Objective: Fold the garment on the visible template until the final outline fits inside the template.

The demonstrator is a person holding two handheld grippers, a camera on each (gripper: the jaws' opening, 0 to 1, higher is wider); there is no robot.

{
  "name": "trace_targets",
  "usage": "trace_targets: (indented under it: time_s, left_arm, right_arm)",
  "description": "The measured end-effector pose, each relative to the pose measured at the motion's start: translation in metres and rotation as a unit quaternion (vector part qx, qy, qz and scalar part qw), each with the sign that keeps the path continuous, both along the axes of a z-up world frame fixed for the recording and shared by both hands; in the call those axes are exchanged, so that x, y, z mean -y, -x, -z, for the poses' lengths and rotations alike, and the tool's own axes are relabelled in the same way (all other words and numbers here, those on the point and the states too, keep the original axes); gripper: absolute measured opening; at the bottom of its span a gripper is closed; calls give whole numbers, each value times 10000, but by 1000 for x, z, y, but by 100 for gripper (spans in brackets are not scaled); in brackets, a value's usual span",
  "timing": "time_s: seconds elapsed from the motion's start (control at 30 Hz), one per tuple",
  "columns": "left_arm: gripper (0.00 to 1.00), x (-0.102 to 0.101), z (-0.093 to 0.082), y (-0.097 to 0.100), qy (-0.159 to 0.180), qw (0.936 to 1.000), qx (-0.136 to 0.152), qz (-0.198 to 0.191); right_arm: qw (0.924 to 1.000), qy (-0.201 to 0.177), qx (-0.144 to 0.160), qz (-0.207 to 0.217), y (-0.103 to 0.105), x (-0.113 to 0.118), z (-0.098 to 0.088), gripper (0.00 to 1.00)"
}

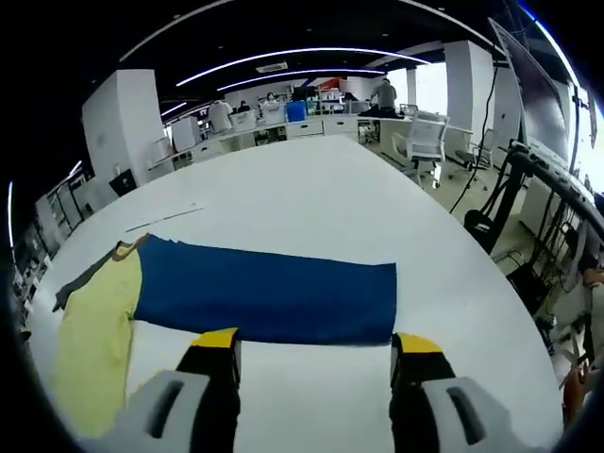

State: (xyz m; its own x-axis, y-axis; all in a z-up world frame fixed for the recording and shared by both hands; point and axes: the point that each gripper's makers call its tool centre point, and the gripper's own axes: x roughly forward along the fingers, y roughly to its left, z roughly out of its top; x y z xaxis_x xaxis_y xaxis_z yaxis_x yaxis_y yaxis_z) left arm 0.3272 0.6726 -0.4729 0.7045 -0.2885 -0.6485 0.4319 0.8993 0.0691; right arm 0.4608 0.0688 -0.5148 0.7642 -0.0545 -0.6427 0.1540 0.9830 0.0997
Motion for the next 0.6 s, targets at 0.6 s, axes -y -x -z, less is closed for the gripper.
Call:
trace_targets:
  time_s: [0.6]
  left_arm:
    - [96,-5,-5,-3,103,9998,115,-100]
  right_arm:
    - [9977,103,-395,535,13,13,13,21]
